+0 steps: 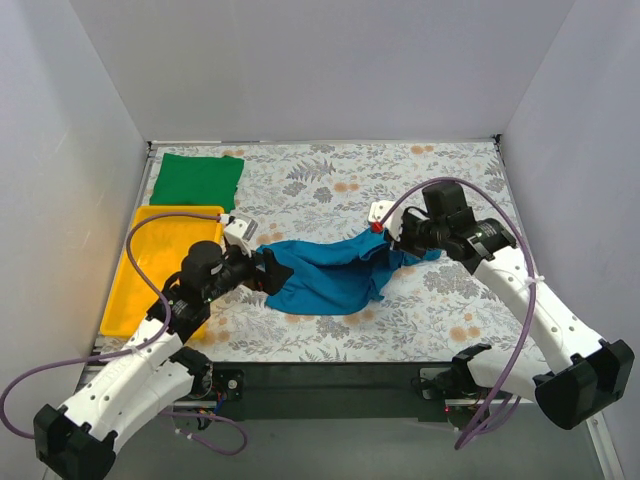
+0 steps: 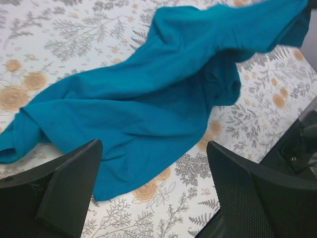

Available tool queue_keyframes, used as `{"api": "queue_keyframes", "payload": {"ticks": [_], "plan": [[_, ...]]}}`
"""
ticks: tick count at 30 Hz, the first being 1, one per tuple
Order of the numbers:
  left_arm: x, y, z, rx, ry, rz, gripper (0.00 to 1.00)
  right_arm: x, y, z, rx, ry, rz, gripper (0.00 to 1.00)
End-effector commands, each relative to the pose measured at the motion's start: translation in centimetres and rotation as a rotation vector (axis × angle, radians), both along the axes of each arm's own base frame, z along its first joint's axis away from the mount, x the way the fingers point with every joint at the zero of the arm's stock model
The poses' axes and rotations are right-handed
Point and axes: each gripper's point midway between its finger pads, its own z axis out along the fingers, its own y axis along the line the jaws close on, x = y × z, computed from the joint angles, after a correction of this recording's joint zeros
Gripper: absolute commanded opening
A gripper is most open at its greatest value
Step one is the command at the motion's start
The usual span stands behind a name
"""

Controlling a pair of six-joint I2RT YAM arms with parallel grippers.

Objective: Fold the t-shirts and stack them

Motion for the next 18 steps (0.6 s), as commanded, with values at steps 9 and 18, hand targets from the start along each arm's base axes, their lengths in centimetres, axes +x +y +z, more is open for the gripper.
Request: {"api": "queue_keyframes", "payload": {"ticks": [9, 18], "plan": [[-0.4, -1.8, -1.5, -0.002, 0.03, -0.087, 0.85, 5.8, -0.3, 7.6, 0.098, -0.214, -0.139, 0.01], [1.8, -3.8, -2.7, 0.054, -0.016, -0.136, 0.85, 6.1, -0.3, 8.9, 0.16, -0.208, -0.165, 0.01]]}}
